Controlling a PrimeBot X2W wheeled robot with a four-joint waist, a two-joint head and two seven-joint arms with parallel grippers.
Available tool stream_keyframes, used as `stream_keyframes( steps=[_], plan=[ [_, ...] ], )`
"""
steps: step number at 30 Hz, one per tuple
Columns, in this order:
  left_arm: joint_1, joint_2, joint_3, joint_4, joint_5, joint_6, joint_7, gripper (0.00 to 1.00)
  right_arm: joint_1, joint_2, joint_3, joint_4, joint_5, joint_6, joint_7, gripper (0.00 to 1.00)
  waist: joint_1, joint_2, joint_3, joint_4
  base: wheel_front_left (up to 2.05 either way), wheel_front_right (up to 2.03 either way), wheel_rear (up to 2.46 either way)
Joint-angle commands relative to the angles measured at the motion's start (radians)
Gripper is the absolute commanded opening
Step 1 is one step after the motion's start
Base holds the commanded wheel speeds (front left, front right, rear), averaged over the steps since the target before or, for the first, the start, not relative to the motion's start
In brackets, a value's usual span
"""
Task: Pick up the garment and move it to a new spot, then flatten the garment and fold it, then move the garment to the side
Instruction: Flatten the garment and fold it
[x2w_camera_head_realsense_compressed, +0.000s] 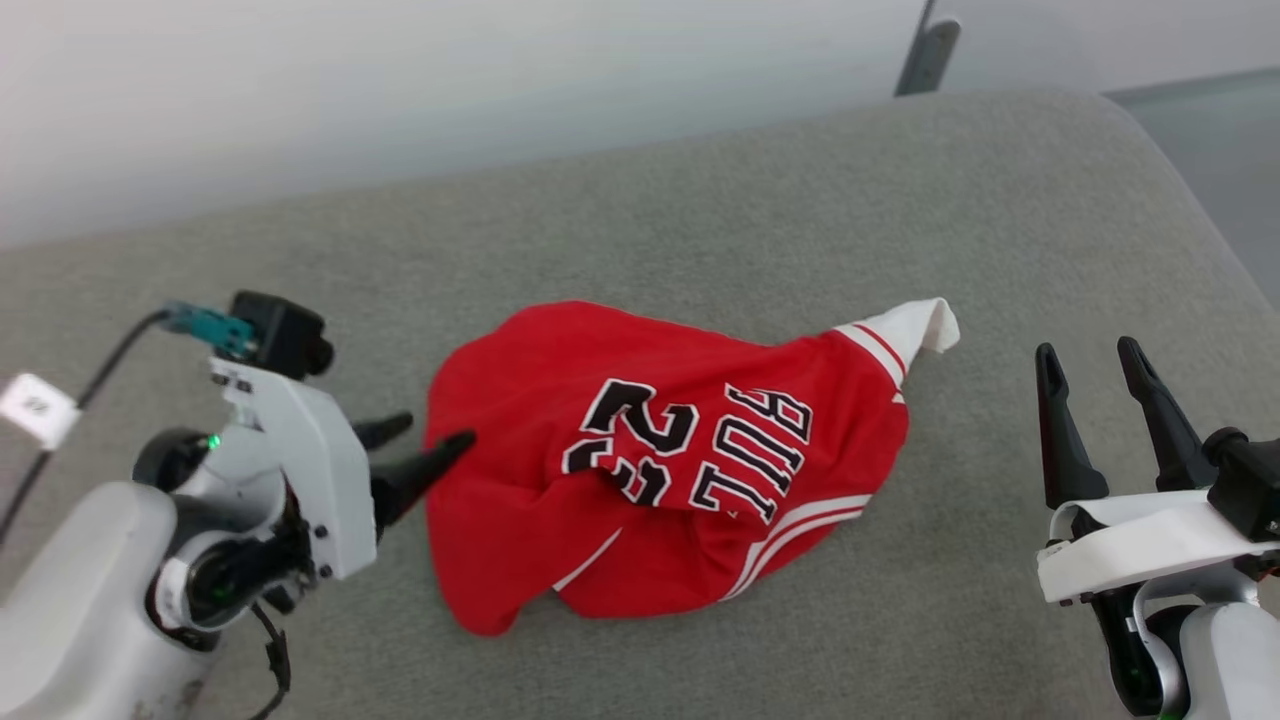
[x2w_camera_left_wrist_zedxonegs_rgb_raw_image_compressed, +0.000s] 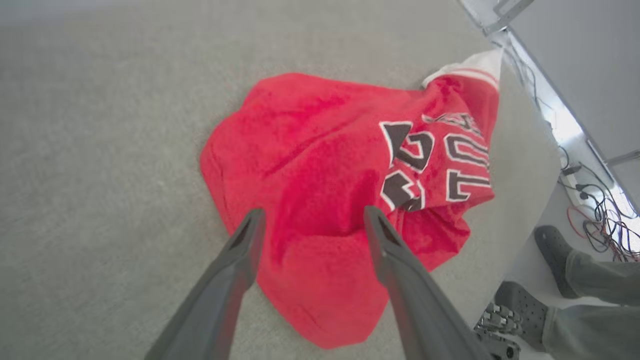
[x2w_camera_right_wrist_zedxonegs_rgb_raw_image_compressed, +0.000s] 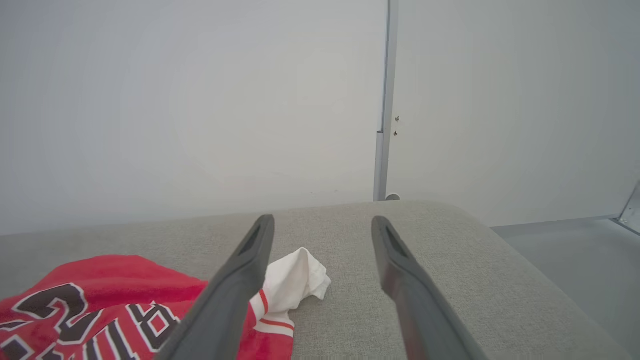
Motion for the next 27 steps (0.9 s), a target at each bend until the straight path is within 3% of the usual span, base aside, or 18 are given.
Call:
stream_keyframes(
  steps=[1, 7, 19, 20, 21, 27],
  plan=[
    [-0.009, 0.005, -0.018, 0.013, 0.006, 0.014, 0.032, 1.00, 0.000, 0.008, -0.001, -0.004, -0.005, -0.001, -0.005, 1.00, 0.0000, 0.0000, 0.040, -0.038, 0.00, 0.00, 0.00],
    [-0.021, 0.011, -0.081, 0.067, 0.046, 0.023, 0.105, 1.00, -0.017, 0.024, -0.002, -0.003, -0.006, -0.001, -0.010, 1.00, 0.0000, 0.0000, 0.067, -0.053, 0.00, 0.00, 0.00],
    [-0.020, -0.021, -0.179, 0.295, 0.120, 0.004, 0.105, 1.00, -0.044, 0.037, 0.023, 0.022, 0.013, -0.001, -0.011, 1.00, 0.0000, 0.0000, 0.087, -0.063, 0.00, 0.00, 0.00],
    [-0.023, -0.029, -0.182, 0.312, 0.118, 0.001, 0.099, 0.37, -0.044, 0.035, 0.023, 0.026, 0.015, -0.001, -0.011, 1.00, 0.0000, 0.0000, 0.086, -0.062, 0.00, 0.00, 0.00],
    [-0.027, -0.040, -0.178, 0.329, 0.112, 0.002, 0.089, 0.00, -0.043, 0.033, 0.024, 0.027, 0.016, -0.001, -0.011, 1.00, 0.0000, 0.0000, 0.086, -0.061, 0.00, 0.00, 0.00],
    [-0.058, -0.050, -0.196, 0.371, 0.103, -0.023, 0.089, 0.00, -0.048, 0.029, 0.019, 0.030, 0.012, -0.001, -0.008, 1.00, 0.0000, 0.0000, 0.080, -0.057, 0.00, 0.00, 0.00]
  ],
)
